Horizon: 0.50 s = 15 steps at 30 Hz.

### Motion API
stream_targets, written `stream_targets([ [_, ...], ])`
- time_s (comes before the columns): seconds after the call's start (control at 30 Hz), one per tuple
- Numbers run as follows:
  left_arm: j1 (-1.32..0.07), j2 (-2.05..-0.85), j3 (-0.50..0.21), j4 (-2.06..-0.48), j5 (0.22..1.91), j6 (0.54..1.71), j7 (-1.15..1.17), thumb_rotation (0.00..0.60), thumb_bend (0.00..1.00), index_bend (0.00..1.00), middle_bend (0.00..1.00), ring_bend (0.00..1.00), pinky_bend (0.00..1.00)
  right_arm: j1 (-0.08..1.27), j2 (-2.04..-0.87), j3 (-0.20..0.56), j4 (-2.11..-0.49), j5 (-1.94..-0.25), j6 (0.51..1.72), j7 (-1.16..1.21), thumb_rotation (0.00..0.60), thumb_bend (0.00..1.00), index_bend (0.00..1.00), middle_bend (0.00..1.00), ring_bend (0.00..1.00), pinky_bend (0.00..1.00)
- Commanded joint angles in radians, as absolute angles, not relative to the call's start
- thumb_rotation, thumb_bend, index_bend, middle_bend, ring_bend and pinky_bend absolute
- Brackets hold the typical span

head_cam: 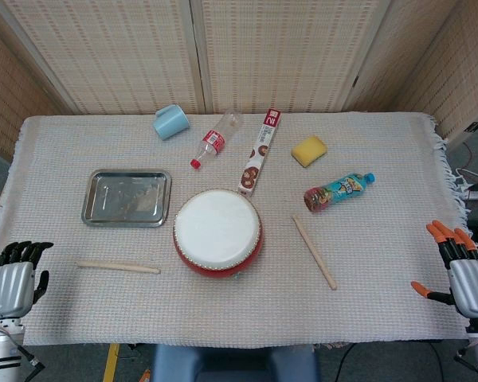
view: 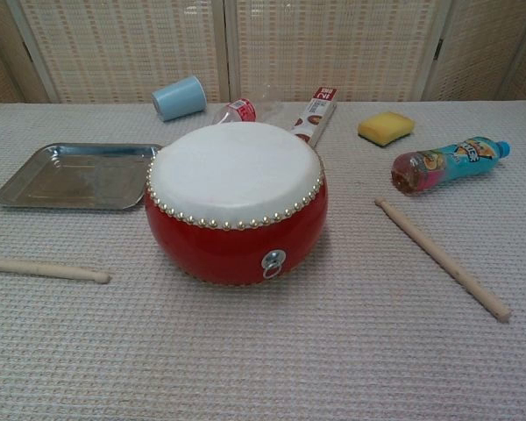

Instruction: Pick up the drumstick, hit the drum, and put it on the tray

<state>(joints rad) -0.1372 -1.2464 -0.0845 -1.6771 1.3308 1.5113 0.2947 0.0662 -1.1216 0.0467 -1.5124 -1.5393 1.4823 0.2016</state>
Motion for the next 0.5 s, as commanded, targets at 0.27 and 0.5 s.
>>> stream_targets([
  [0.27,-0.135,-1.237,-0.084,-1.68,1.339,1.493,0.253,0.6,0.41,0.29,0.27,0.18,0.13,0.066,-1.107,0.042,-1.535,-1.556,1.492,0.199,0.6,0.06,0.0,0.02,0.0,0.07],
  [0.5,-0.208,-1.239,-0.109,-1.634,1.369,1.378,0.102,0.6,0.41,0.38,0.29,0.21,0.14,0.072,-1.078,0.05,-1.565,-1.59,1.522,0.182,0.6,0.06,0.0,0.02,0.0,0.07],
])
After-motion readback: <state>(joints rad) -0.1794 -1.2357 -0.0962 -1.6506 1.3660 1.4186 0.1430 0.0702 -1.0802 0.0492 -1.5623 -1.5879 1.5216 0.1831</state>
